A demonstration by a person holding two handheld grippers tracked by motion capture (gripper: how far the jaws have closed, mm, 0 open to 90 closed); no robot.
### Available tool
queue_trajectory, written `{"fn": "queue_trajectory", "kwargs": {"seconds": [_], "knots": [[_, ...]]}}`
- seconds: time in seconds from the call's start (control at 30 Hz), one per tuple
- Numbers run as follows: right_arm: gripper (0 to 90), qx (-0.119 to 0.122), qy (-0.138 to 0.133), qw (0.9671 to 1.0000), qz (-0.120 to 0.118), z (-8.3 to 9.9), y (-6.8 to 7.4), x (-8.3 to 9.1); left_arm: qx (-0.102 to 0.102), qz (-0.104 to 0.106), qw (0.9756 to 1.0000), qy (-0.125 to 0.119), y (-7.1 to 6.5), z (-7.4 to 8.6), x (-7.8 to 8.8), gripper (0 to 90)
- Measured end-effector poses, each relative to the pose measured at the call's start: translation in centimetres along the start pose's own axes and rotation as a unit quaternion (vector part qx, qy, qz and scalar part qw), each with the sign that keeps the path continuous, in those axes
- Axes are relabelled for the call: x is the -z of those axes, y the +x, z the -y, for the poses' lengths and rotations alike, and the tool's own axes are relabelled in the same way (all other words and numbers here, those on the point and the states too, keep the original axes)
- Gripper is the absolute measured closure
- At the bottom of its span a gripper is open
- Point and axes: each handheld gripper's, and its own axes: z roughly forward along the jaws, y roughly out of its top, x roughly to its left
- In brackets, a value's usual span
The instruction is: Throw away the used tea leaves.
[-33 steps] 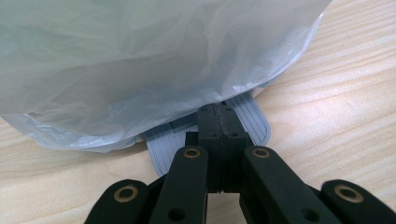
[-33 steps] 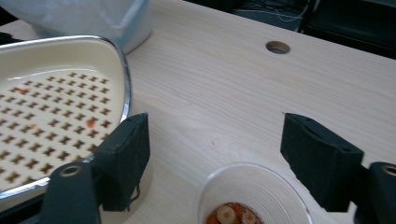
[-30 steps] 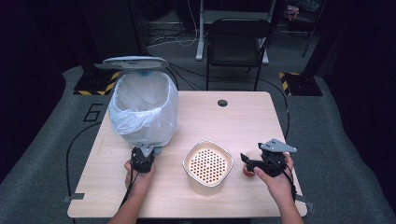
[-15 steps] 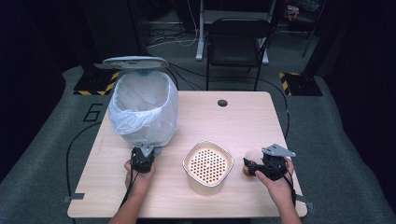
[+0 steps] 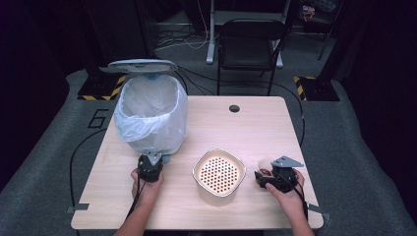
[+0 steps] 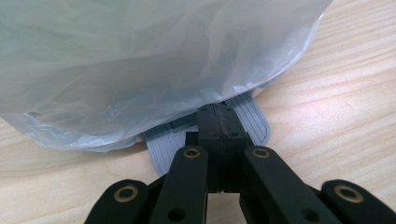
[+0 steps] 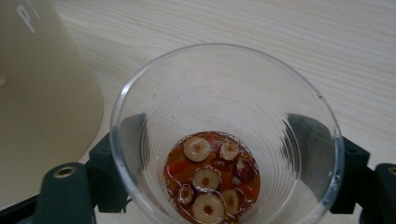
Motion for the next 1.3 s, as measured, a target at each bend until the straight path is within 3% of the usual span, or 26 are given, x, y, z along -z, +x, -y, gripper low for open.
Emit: {"fn": "queue_trajectory", "kwargs": {"seconds": [0.1,0.73,1.1,1.3], "knots": [[26.5,0.002,-0.005,1.0000,-0.004,0.1,0.0,-0.1,0.000,0.000,1.0000,0.000,0.0,0.0,0.0,89.9],[30.2,0.004,-0.016,0.9998,-0.014,-0.5,0.3,0.5,0.001,0.001,1.0000,0.001,0.0,0.0,0.0,90.0],[32.9,0.025,-0.020,0.9992,-0.024,-1.8,0.1,0.4,0.000,0.000,1.0000,-0.001,0.0,0.0,0.0,89.9],[34.2,0.058,-0.028,0.9974,-0.031,-3.3,0.0,0.3,0.000,0.001,1.0000,0.000,0.0,0.0,0.0,90.0]]}}
